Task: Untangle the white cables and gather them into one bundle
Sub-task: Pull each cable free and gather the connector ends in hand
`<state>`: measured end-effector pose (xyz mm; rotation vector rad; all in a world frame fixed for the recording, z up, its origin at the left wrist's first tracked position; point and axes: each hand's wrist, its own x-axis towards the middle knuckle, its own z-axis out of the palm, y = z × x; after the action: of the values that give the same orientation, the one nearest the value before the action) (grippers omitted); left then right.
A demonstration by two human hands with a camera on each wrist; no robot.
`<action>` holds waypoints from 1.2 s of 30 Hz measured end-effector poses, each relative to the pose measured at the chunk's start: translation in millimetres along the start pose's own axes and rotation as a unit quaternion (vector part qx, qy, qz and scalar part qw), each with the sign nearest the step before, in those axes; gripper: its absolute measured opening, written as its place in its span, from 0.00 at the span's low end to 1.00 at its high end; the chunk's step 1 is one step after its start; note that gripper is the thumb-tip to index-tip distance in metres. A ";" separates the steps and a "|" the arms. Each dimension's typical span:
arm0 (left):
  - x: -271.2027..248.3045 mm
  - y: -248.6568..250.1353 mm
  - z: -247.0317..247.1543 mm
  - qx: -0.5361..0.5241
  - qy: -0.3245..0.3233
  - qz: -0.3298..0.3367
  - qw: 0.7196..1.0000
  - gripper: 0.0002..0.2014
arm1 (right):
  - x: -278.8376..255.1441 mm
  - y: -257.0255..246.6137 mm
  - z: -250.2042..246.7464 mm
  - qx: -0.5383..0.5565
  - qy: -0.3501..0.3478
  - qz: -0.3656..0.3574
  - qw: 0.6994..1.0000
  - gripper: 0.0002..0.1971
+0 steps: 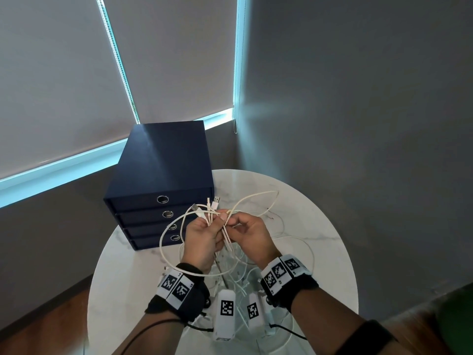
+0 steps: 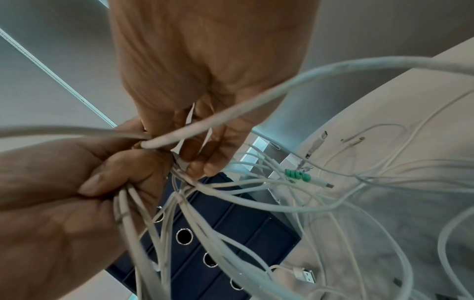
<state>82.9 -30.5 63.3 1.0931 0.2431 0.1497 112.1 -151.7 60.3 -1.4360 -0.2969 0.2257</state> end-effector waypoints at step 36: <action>3.6 -60.8 -60.8 0.298 0.084 -0.058 0.949 0.11 | 80.4 -224.4 -97.9 -0.105 0.320 -0.373 0.865 0.07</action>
<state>70.1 -5.0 -17.9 1.6661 0.5281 0.0631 214.8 -244.7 277.5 -1.4212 -0.3077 -0.9307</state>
